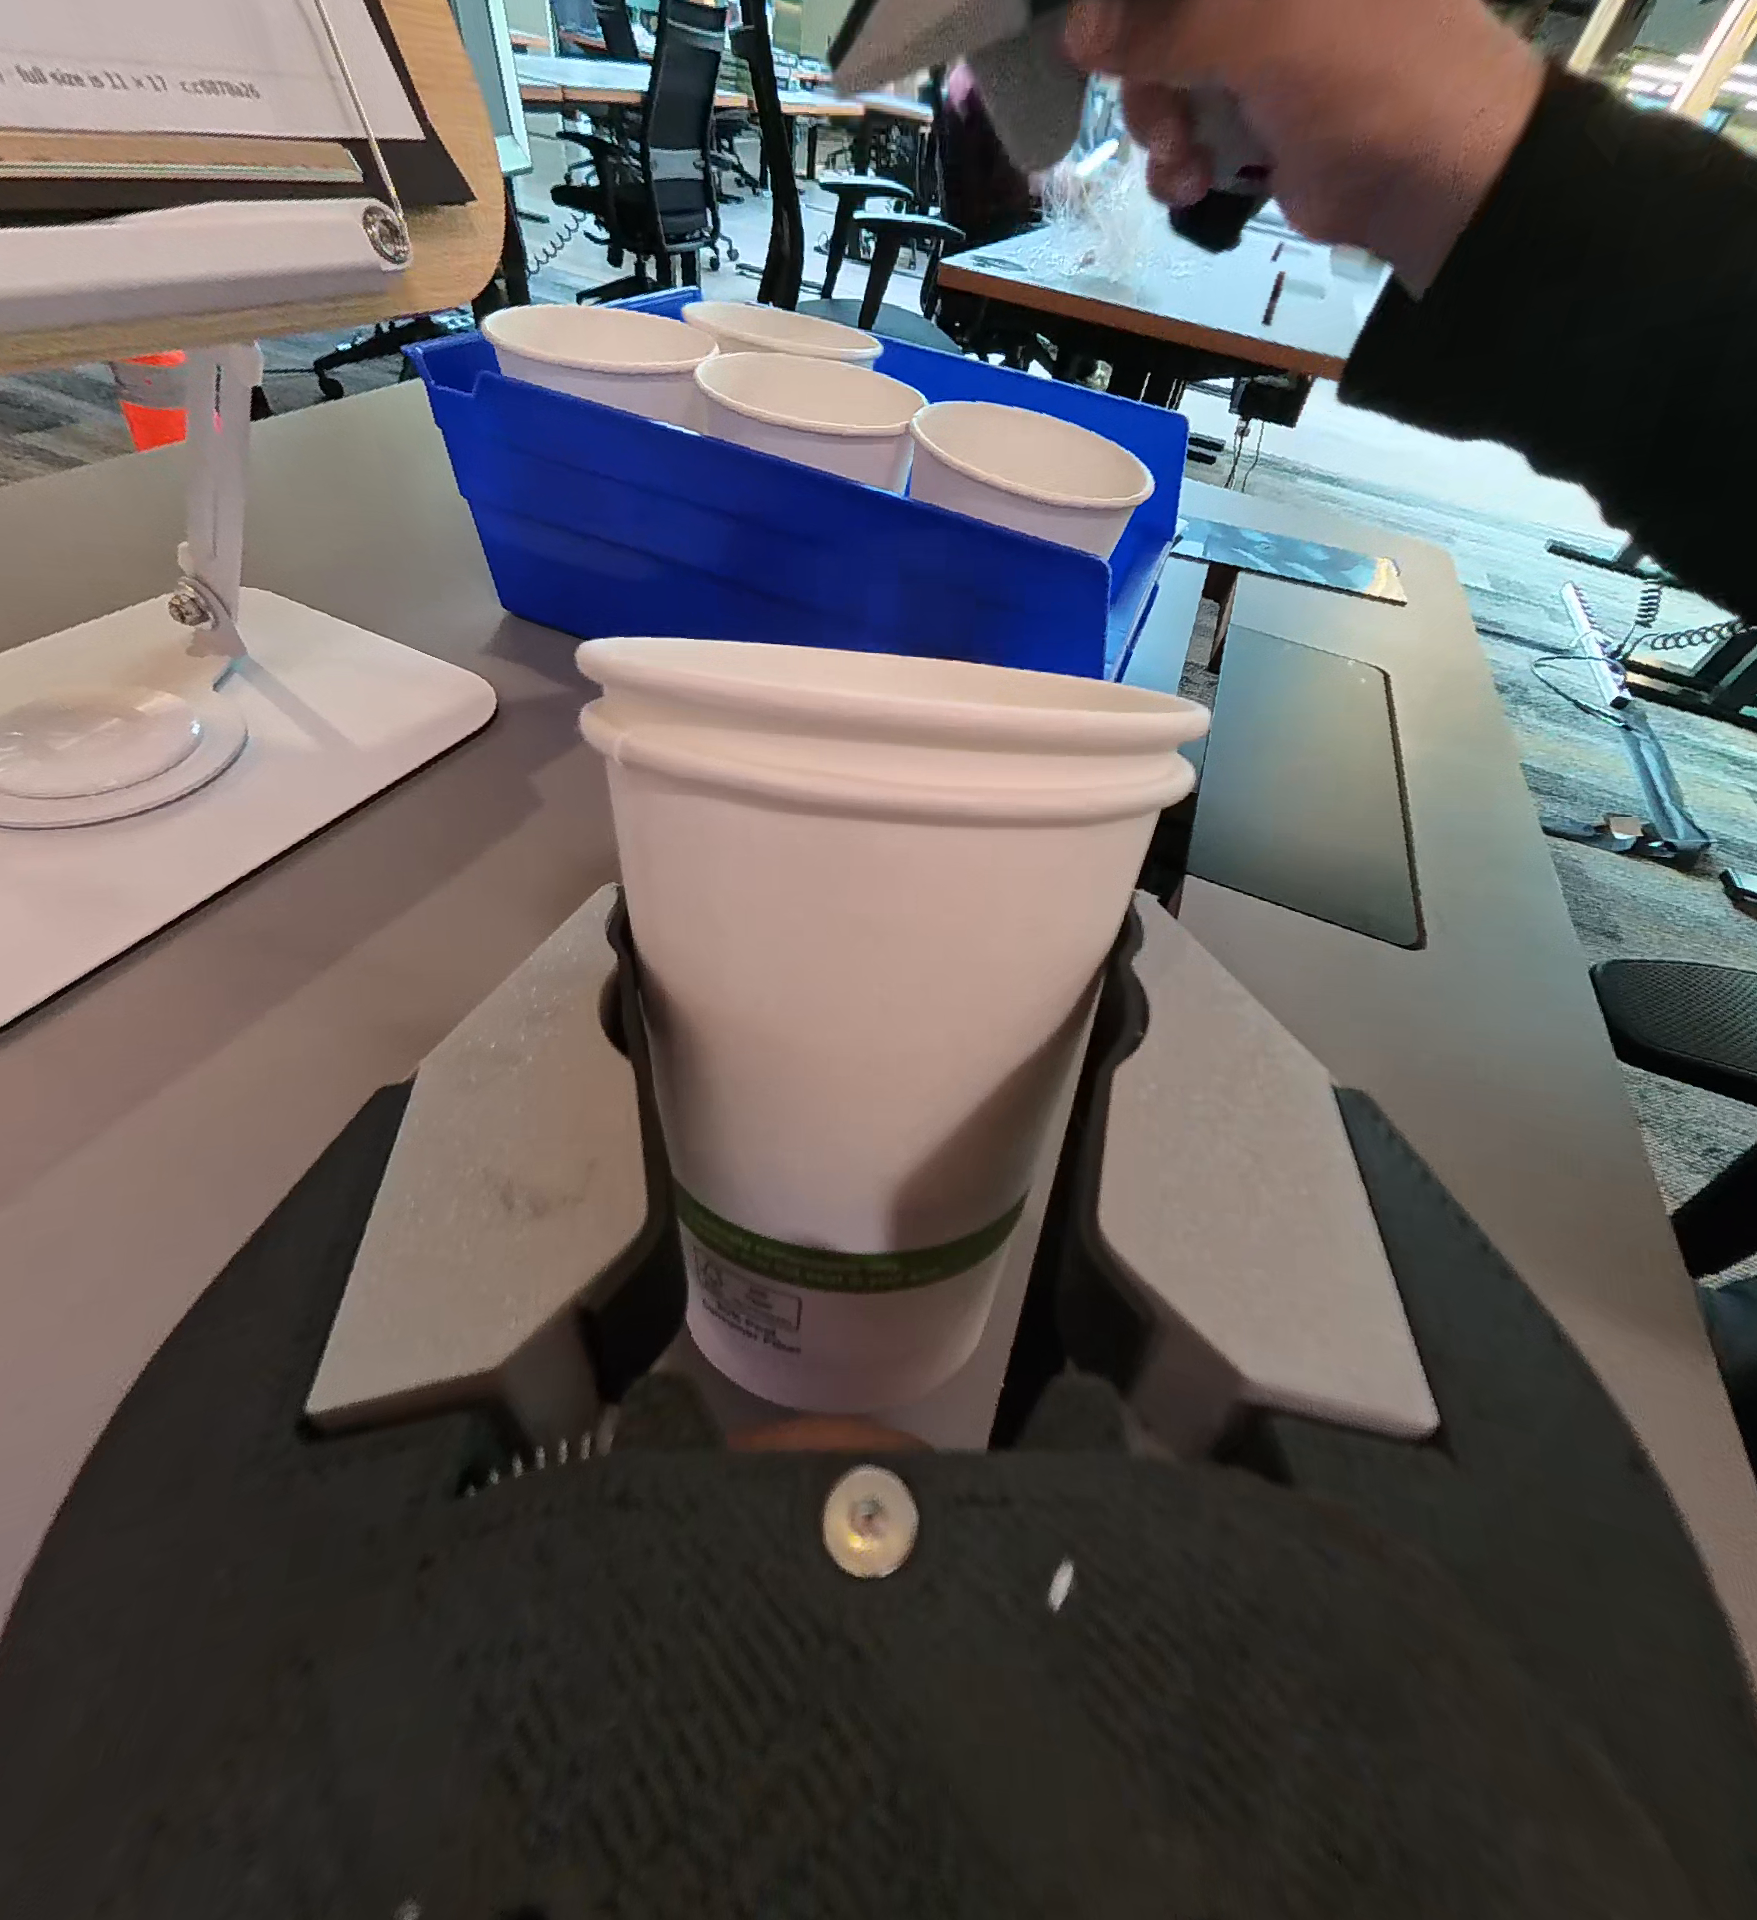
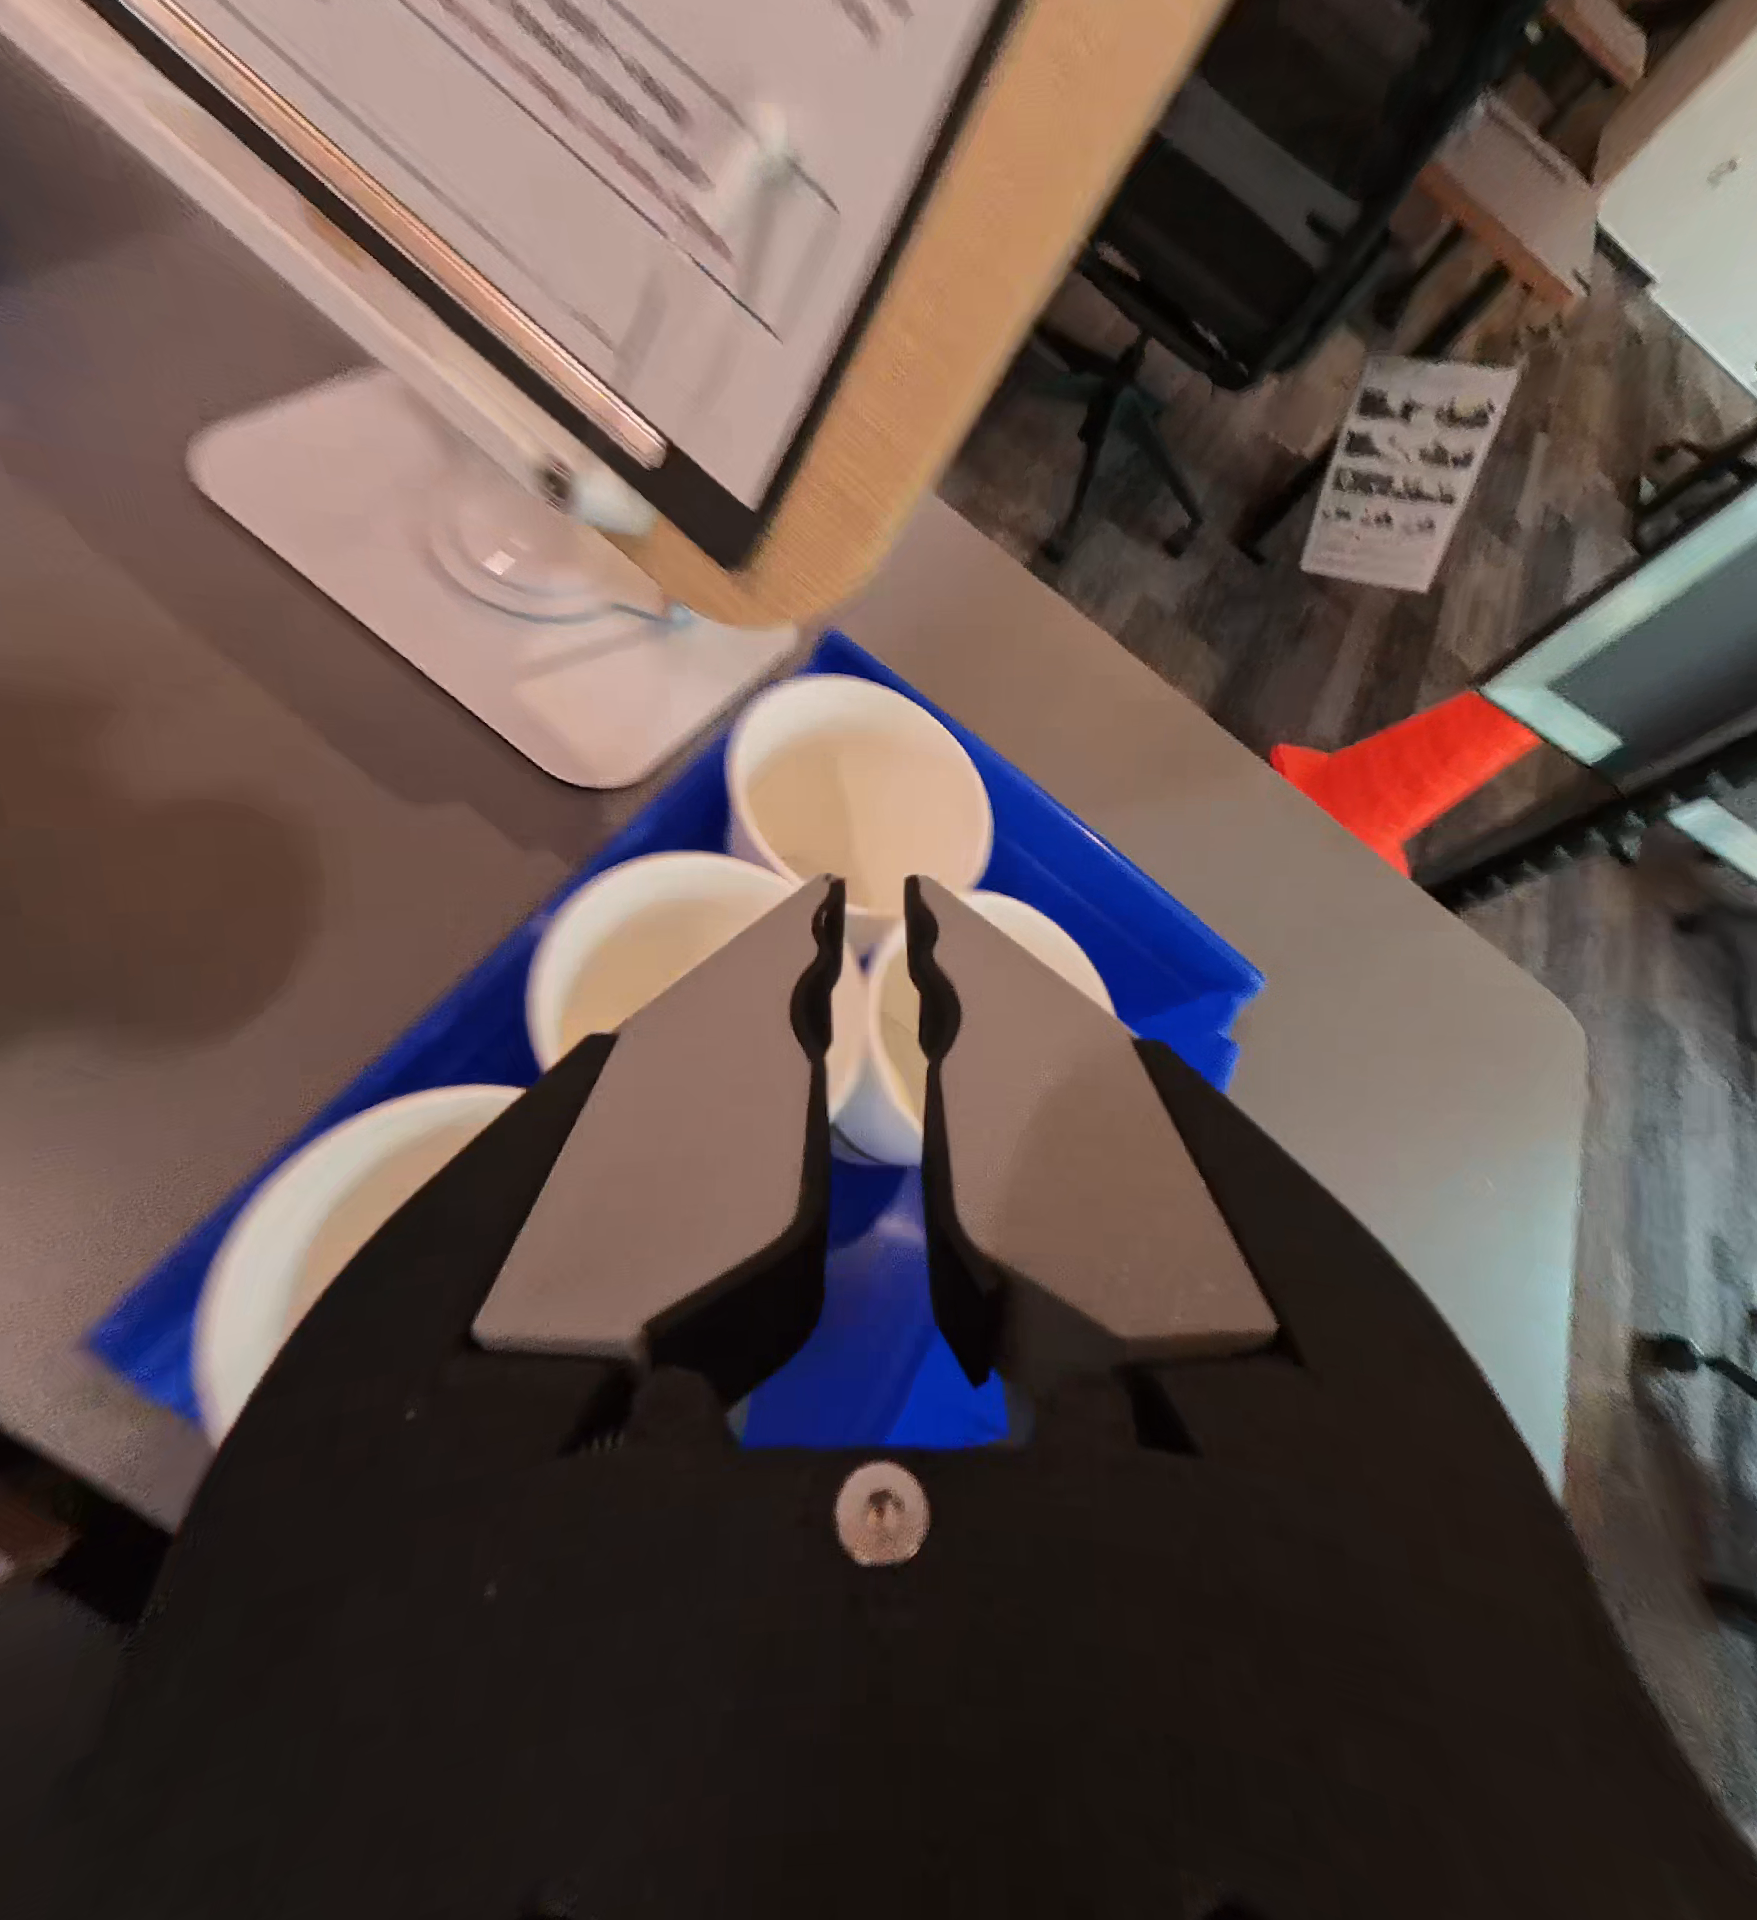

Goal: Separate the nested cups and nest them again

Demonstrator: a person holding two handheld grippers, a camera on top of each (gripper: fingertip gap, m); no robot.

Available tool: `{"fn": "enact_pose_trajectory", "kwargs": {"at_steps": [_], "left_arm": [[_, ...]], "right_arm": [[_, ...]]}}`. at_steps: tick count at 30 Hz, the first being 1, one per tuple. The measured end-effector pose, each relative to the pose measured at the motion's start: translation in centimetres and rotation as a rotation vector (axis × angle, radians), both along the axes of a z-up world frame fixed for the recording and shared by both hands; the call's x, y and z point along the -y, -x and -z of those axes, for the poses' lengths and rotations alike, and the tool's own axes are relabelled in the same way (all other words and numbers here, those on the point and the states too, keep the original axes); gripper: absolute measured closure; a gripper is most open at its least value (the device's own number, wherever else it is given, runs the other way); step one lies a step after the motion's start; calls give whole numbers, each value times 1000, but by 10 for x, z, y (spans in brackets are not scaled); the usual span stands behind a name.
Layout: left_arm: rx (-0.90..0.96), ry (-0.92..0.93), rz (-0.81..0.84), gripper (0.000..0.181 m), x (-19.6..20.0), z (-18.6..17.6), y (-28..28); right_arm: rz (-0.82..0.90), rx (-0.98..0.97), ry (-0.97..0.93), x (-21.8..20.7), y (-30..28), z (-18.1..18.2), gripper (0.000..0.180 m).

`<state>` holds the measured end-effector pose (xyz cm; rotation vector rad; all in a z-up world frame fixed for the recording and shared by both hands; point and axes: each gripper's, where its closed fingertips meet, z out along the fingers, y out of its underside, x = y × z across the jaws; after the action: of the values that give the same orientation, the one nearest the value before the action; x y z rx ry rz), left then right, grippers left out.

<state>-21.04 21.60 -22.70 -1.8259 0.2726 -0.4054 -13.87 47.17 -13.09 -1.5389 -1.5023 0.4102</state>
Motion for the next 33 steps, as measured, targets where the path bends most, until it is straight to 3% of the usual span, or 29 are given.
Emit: {"fn": "enact_pose_trajectory", "kwargs": {"at_steps": [5, 10, 14, 18, 23, 28, 33], "left_arm": [[1, -3, -4, 92, 0, -1, 1], [-5, -1, 1, 92, 0, 0, -2], [-6, 2, 7, 92, 0, 1, -2], [-1, -4, 3, 92, 1, -1, 0], [5, -18, 7, 92, 2, -6, -2], [-5, -13, 19, 92, 1, -4, -6], [-1, 0, 7, 92, 0, 0, -1]], "right_arm": [[-303, -55, 112, 117, 19, -20, 172], [-596, 58, 187, 235, 34, 11, 173], [-672, 132, 118, 274, 46, 33, 173], [-589, 113, 22, 246, 50, 21, 178], [-284, 61, -42, 121, 25, -7, 174], [-37, 109, 169, 6, -15, 16, 158], [6, 289, 153, -38, -42, 52, 160]]}}
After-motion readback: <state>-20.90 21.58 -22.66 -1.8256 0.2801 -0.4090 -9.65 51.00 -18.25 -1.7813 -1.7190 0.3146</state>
